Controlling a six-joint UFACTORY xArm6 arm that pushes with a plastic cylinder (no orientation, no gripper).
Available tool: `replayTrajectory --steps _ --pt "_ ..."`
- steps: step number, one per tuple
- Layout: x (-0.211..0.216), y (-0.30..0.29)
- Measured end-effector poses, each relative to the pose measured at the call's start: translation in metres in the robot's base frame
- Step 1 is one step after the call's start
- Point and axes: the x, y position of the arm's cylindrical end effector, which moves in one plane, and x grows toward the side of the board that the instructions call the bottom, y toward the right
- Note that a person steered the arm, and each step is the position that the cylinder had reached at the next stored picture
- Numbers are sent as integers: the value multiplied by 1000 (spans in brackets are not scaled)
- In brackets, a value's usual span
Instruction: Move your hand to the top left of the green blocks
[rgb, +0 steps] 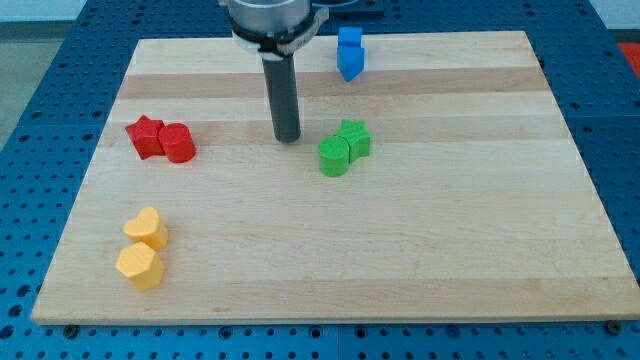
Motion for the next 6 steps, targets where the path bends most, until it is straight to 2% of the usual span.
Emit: replayTrajectory --steps 5,6 --pt "0 0" --pt "-23 0"
